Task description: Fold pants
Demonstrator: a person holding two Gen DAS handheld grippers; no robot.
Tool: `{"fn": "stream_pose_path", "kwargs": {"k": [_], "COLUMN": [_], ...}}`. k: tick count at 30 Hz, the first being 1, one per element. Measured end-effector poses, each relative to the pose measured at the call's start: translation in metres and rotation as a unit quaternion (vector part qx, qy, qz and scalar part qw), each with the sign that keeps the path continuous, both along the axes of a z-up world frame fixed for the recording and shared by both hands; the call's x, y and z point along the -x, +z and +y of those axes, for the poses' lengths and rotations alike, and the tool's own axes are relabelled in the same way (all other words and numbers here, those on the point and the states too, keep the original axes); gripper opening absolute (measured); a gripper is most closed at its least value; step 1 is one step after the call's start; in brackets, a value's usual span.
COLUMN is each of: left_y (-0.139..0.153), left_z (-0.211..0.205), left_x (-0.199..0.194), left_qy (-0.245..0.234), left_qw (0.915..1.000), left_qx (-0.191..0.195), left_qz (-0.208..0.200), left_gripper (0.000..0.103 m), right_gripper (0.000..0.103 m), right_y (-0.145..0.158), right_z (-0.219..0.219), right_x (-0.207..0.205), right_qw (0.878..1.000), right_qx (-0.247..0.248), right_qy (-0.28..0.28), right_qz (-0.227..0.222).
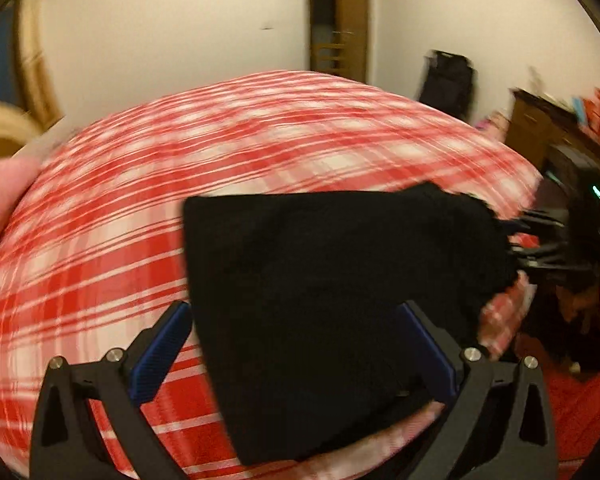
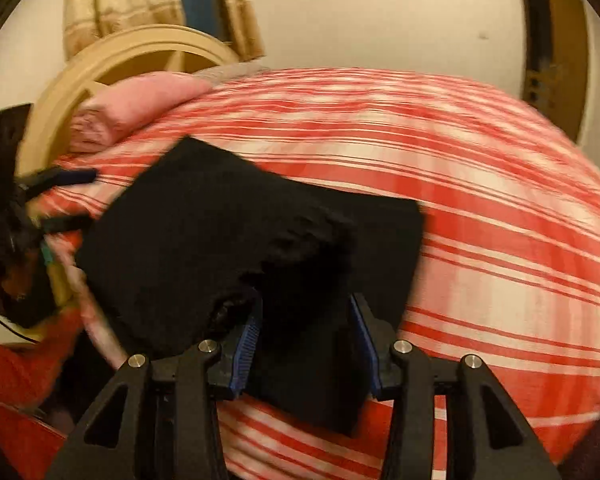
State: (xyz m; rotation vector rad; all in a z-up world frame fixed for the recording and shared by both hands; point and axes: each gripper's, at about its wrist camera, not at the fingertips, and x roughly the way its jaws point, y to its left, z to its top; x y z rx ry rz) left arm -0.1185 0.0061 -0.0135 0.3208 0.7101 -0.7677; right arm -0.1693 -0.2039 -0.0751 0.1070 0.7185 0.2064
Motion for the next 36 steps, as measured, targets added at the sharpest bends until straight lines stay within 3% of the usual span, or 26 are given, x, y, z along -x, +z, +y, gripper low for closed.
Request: {"fn": "stream_pose_path", "kwargs": {"k": [4,8,13,16,17,18,21,24,26,29,36], "left_y": [-0.001,-0.008,-0.021,-0.028,-0.03,-0.03,-0.02,-0.006,-0.001,0.009,0.02], "left_z": [-0.037,-0.07,-0.097,-0.105,-0.106,-0.106,-0.094,-0.078,-0.074,-0.072,-0.066], "left_x": [0.022,0.041,0.04,0.035,0.032,0.03,0.007,-0.01,-0.015,-0.015,-0.013], "left_qy": [-0.09,-0.162,-0.17,-0.153,-0.143,-0.136,-0.122,-0.095,-0.089,-0.088,-0.073], "left_qw": [0.9959,0.9862,0.9846,0.9866,0.9878,0.9888,0.9924,0.9937,0.9936,0.9926,0.9926], "left_qx": [0.002,-0.017,-0.031,-0.04,-0.043,-0.042,0.002,0.05,0.062,0.076,0.094], "left_qz": [-0.008,-0.028,-0.03,-0.043,-0.046,-0.045,0.012,0.032,0.033,0.034,0.022], "left_gripper": [0.103,0.103,0.103,0.103,0.098,0.084,0.055,0.051,0.045,0.035,0.035], "right_gripper": [0.046,0.046,0.046,0.046,0.046,0.046,0.046,0.046,0.046,0.046,0.046], "right_y": [0.017,0.024,0.025,0.024,0.025,0.025,0.025,0.023,0.017,0.0,-0.021], "right_z": [0.008,0.002,-0.01,-0.016,-0.016,-0.017,-0.028,-0.043,-0.041,-0.02,0.009], "right_x": [-0.02,-0.039,-0.05,-0.052,-0.051,-0.048,-0.033,-0.01,-0.002,-0.006,-0.034], "right_qw": [0.996,0.983,0.952,0.94,0.942,0.946,0.954,0.968,0.978,0.984,0.989], "right_qx": [-0.081,-0.181,-0.301,-0.336,-0.329,-0.318,-0.294,-0.248,-0.205,-0.168,-0.138], "right_qy": [0.025,0.043,0.052,0.052,0.05,0.048,0.04,-0.006,-0.028,-0.015,-0.018], "right_qz": [-0.011,0.005,0.026,0.034,0.038,0.041,0.043,0.023,0.023,0.049,0.056]}}
